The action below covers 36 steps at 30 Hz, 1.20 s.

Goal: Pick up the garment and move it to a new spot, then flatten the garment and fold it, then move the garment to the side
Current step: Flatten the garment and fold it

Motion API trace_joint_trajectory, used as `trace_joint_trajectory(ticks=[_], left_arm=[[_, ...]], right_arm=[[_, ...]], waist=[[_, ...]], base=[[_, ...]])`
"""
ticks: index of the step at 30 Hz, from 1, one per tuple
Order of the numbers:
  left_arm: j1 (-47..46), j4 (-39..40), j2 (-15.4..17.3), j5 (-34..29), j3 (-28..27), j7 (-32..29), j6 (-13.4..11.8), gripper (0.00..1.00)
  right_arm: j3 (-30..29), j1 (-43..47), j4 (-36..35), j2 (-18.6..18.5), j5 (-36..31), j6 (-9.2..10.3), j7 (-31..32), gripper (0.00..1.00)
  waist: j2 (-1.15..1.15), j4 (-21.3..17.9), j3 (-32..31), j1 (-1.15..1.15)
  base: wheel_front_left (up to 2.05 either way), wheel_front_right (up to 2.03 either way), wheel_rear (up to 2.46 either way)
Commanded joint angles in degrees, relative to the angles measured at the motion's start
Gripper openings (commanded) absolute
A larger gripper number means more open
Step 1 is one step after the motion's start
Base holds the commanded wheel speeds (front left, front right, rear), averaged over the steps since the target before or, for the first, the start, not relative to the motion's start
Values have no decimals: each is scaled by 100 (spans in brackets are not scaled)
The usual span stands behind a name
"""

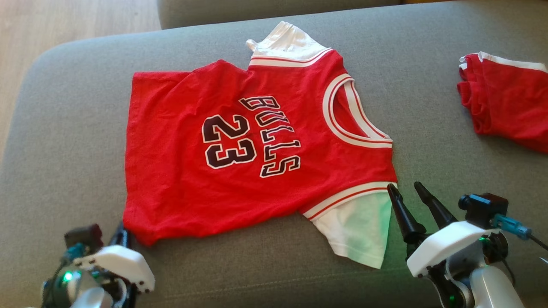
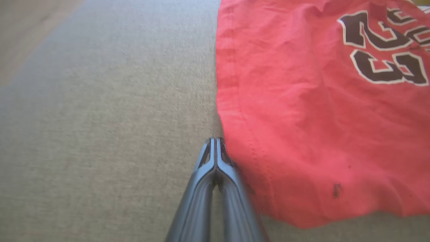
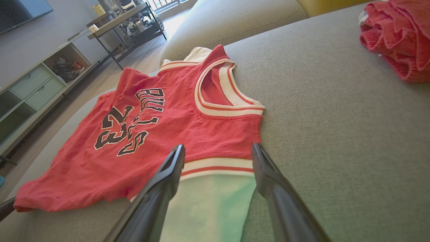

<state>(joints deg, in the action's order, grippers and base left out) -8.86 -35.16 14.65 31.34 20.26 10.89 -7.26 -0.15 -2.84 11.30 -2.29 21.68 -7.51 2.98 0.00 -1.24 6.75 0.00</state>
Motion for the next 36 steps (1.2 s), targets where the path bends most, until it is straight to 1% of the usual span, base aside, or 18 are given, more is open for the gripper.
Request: trace_joint_trajectory(ticks=[1, 12, 15, 20, 21, 22, 23, 29, 36], left_arm=[[-216, 216, 245, -36, -271, 114, -60, 0], [-79, 1496, 338, -127, -580, 361, -346, 0], [49, 1886, 313, -88, -690, 383, -366, 0], [386, 2314, 280, -124, -758, 402, -323, 0], [482, 2341, 261, -121, -751, 403, -328, 35], [567, 2359, 247, -131, -730, 403, -327, 95], [639, 2368, 222, -129, -726, 404, -339, 100], [786, 2393, 95, -172, -694, 407, -379, 100], [667, 2376, 14, -292, -535, 409, -297, 100]], right_arm=[[113, -168, -158, -59, 16, 2, -75, 100], [68, -139, -203, -59, -62, 2, -94, 100], [42, -112, -243, -59, -73, 2, -100, 100], [-9, 0, -261, -59, -160, 2, -47, 100], [-35, 29, -255, -59, -171, 2, -38, 100], [-64, 58, -245, -59, -174, 2, -29, 100], [-98, 86, -229, -59, -166, 2, -25, 100], [-203, 115, -55, -59, -91, 2, -31, 100], [-126, -285, 203, -59, -164, 2, -49, 100]], waist=[[0, 22, -29, 0], [0, 334, -263, 0], [0, 415, -317, 0], [0, 497, -418, 0], [0, 506, -440, 0], [0, 515, -460, 0], [0, 524, -479, 0], [0, 596, -551, 0], [0, 763, -474, 0]], base=[[0, 0, 0], [0, 0, 0], [0, 0, 0], [0, 0, 0], [0, 0, 0], [0, 0, 0], [0, 0, 0], [0, 0, 0], [0, 0, 0]])
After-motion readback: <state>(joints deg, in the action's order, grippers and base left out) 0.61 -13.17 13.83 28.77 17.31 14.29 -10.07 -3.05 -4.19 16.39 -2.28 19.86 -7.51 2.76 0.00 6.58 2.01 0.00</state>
